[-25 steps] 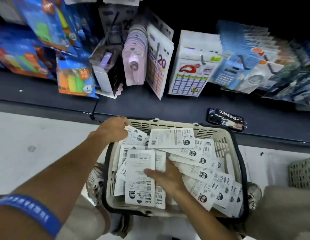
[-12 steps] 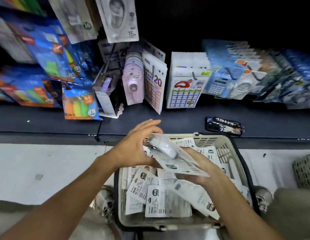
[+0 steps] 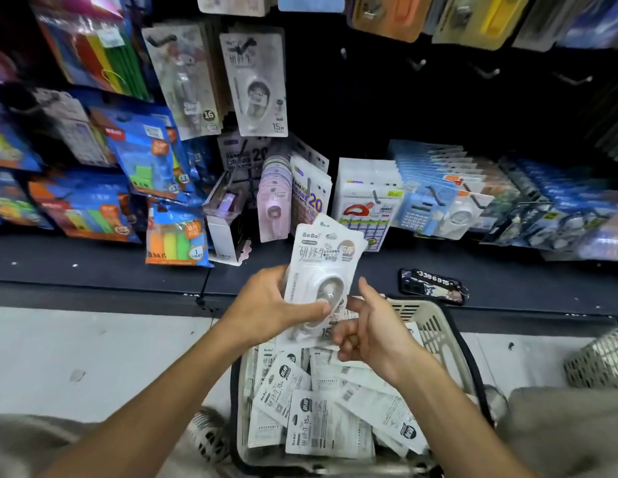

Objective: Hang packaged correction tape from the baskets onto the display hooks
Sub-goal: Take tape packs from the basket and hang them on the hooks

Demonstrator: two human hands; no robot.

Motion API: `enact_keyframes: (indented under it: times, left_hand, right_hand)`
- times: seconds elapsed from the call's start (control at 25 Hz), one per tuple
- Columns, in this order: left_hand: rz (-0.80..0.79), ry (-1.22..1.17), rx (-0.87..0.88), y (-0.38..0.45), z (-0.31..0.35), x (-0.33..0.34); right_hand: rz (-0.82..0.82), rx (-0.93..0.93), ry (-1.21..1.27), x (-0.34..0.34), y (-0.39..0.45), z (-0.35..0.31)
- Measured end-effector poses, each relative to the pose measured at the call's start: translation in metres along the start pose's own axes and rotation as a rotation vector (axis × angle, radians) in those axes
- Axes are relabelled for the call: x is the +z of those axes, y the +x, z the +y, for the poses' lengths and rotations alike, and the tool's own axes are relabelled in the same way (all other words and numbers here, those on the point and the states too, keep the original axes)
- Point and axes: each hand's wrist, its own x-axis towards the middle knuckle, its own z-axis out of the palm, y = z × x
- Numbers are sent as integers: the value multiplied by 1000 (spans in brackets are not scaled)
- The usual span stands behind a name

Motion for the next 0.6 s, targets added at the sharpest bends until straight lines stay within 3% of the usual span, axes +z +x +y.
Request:
enact_keyframes:
  times: [0.08,0.2,0.28,0.36,0.48,0.6]
  left_hand:
    - [39,-198,-84,5,2,-1]
    - [64,-329,-125,18,14,-2]
    - [45,-275,-122,29,21,-8]
    - [37,-184,-116,38,20,-17]
    - [67,2,-116,52,16,-26]
    - [103,221,-128,73,11,-22]
  right_hand:
    - [18,-185,-138,-4,3,0]
    - [110,-296,-462,-28,16,3]
    - [206,-238,-1135,-65,30,10]
    - [118,-81,-1624,-93,42,28]
    - [89,-149,-1777,-111,63,47]
    - [281,-363,-1747,-117,79,38]
